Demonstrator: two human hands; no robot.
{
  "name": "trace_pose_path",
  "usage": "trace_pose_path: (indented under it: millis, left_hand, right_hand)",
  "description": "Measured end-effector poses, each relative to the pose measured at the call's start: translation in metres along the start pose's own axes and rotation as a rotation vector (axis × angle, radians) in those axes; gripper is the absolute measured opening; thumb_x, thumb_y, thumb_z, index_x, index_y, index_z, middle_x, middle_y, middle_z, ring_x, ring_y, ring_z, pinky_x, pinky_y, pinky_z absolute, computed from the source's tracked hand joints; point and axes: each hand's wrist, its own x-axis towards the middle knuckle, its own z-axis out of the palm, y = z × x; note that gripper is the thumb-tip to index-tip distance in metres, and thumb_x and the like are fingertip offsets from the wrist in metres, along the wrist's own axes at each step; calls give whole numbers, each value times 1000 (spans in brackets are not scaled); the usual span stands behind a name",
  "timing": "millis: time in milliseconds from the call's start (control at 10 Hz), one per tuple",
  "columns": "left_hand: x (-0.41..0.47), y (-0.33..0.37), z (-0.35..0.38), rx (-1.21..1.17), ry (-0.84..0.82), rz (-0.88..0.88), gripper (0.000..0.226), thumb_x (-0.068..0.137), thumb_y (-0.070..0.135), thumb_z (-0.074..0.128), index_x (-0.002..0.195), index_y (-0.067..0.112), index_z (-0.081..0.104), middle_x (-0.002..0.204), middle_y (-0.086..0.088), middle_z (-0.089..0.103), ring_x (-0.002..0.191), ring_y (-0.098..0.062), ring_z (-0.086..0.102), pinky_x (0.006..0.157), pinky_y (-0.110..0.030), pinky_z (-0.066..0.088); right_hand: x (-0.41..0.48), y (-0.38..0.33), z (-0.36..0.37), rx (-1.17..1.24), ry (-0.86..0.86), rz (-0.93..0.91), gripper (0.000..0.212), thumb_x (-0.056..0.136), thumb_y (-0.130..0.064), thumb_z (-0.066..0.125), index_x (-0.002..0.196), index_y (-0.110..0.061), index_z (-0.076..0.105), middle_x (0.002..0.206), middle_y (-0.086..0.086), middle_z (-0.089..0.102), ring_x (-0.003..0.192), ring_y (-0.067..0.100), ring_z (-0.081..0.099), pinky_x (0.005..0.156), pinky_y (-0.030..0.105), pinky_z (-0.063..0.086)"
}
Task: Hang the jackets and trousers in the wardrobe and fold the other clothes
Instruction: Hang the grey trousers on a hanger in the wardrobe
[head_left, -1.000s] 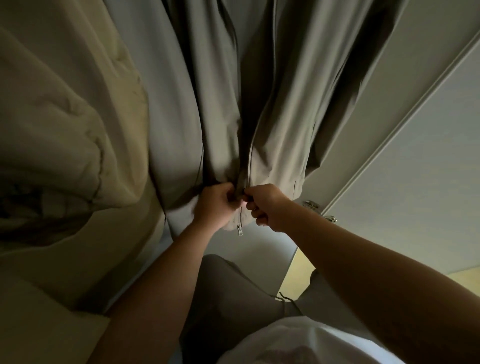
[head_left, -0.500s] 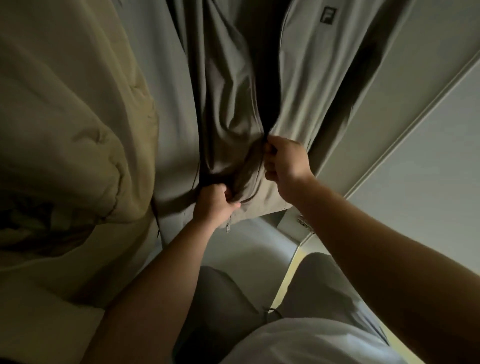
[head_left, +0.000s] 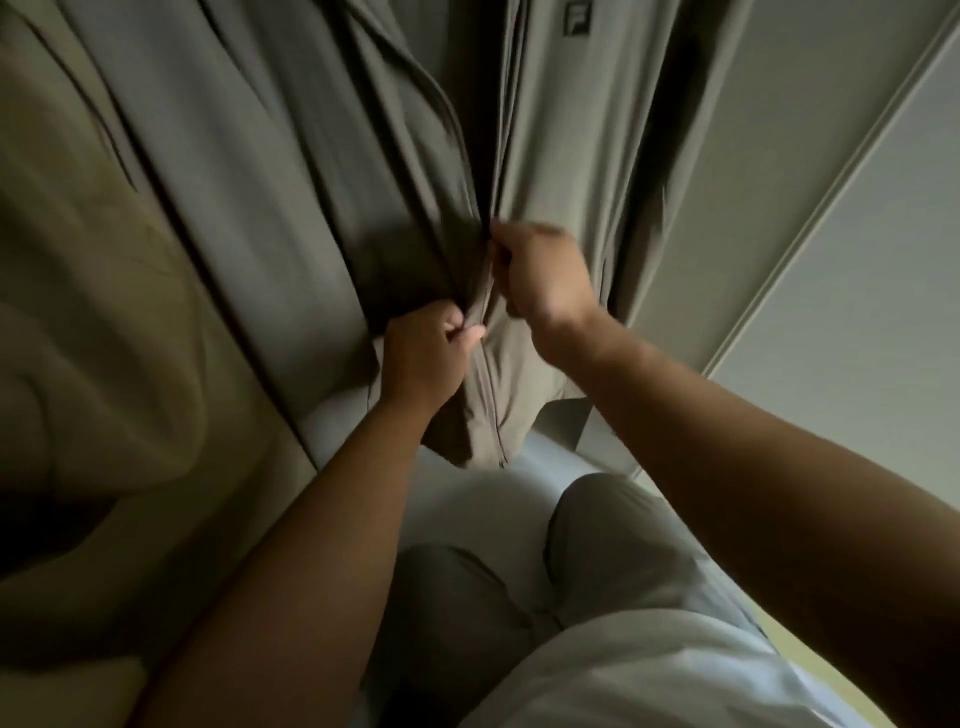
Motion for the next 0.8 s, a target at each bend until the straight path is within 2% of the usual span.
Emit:
trace_pose_path:
  millis: [100, 200, 300, 400, 500, 600, 700, 800]
  left_hand:
    - [4, 9, -14, 1, -9, -21, 32, 86, 28, 76, 68, 24, 51, 59, 17, 48, 54, 4, 44, 49, -6, 27]
    - [21, 45, -38, 52, 23, 18, 29, 83, 42, 75, 71, 21, 61, 60, 15, 55, 57, -2, 53, 54, -7, 29]
    - [37, 70, -63, -113, 134, 46, 29, 75, 50, 73, 70, 24, 60, 65, 7, 66, 68, -15, 67, 60, -19, 46]
    - [44, 78, -82, -4, 189, 47, 27, 84, 43, 71, 72, 20, 63, 63, 6, 62, 69, -20, 67, 55, -20, 42]
    - [42, 84, -89, 122, 194, -13, 40, 85, 46, 73, 66, 14, 59, 54, 5, 57, 54, -14, 55, 50, -19, 33]
    - [37, 87, -96, 204, 155, 26, 46, 85, 43, 73, 59, 19, 43, 49, 7, 46, 47, -4, 42, 47, -18, 19]
    - [45, 106, -114, 267, 166, 69, 46, 85, 47, 71, 60, 21, 43, 51, 10, 43, 53, -11, 45, 49, -21, 22]
    - [61, 142, -134, 220, 313, 123, 41, 84, 58, 58, 63, 23, 52, 50, 12, 45, 57, -17, 58, 56, -24, 31]
  right_hand:
    - [9, -47, -21, -31, 48, -208, 37, 103, -14, 45, 68, -28, 47, 63, -11, 44, 45, -2, 44, 45, 13, 36]
    - [0, -64, -35, -143, -62, -251, 40, 103, -10, 42, 67, -28, 43, 66, -9, 42, 55, 3, 40, 55, 20, 40]
    - [-18, -75, -32, -4, -78, -209, 38, 104, -13, 42, 69, -26, 46, 72, -6, 46, 64, 10, 44, 71, 35, 46]
    - [-27, -79, -36, 62, -134, -156, 44, 99, -7, 42, 58, -22, 48, 58, -1, 44, 52, 16, 37, 53, 35, 31]
    - [-35, -105, -44, 96, -108, -162, 45, 97, -3, 40, 55, -18, 46, 55, 5, 40, 48, 21, 34, 50, 35, 26]
    - [-39, -141, -56, 131, -30, -274, 38, 101, -12, 42, 65, -23, 46, 65, -4, 42, 55, 11, 38, 54, 28, 35]
    - [-41, -157, -61, 139, -11, -318, 35, 102, -16, 42, 68, -26, 45, 68, -5, 42, 59, 9, 39, 57, 27, 36]
    - [-44, -152, -61, 199, -65, -233, 32, 103, -21, 44, 71, -24, 48, 69, -4, 47, 57, 10, 45, 53, 26, 40]
